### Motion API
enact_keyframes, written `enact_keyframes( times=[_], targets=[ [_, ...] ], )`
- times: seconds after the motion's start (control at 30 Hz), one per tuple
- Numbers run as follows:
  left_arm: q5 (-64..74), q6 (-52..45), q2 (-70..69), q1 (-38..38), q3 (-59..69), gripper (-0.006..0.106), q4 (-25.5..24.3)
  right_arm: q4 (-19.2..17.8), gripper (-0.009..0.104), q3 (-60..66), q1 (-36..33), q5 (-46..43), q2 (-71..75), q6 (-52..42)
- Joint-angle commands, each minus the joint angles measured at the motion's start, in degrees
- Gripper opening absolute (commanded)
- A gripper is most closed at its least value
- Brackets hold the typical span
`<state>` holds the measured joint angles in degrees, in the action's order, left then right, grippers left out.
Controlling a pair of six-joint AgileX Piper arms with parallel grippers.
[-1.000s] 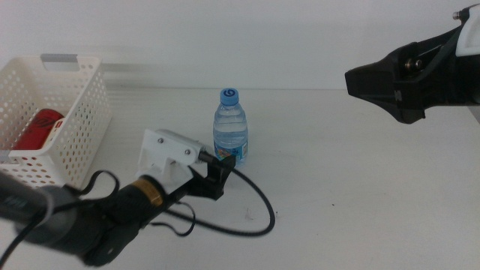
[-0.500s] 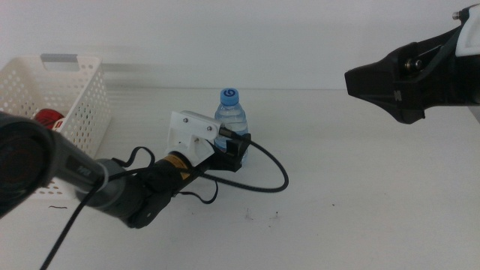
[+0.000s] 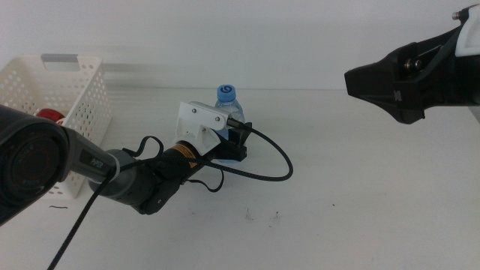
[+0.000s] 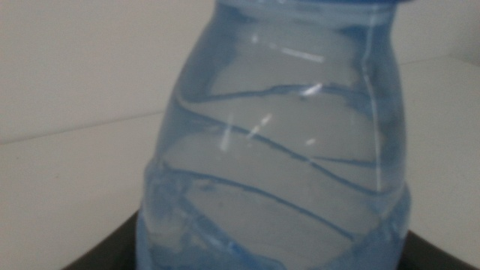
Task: Use arms to grab the bottles and put them into the dustbin to the left of the table.
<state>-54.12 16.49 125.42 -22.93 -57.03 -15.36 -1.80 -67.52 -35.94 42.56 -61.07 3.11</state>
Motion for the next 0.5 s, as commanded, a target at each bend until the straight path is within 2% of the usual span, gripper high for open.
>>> enact_keyframes(
  times=[0.0, 0.13, 0.23, 0.47],
  targets=[
    [-0.6, 0.0, 0.3, 0.1, -0.1, 0.044, -0.6, -0.4, 0.093, -0.5, -0.1, -0.4, 0.2, -0.1],
    [0.9, 3.3, -6.6, 0.1, 4.4, 0.013, -2.6, -0.4, 0.093, -0.5, -0.1, -0.4, 0.2, -0.1],
    [9.8, 3.7, -16.8, 0.1, 8.5, -0.001, -2.6, -0.4, 0.093, -0.5, -0.1, -0.4, 0.2, -0.1],
    [37.8, 3.0, -38.7, 0.1, 6.8, -0.002, -2.6, -0.4, 0.093, -0.5, -0.1, -0.4, 0.2, -0.1]
  ],
)
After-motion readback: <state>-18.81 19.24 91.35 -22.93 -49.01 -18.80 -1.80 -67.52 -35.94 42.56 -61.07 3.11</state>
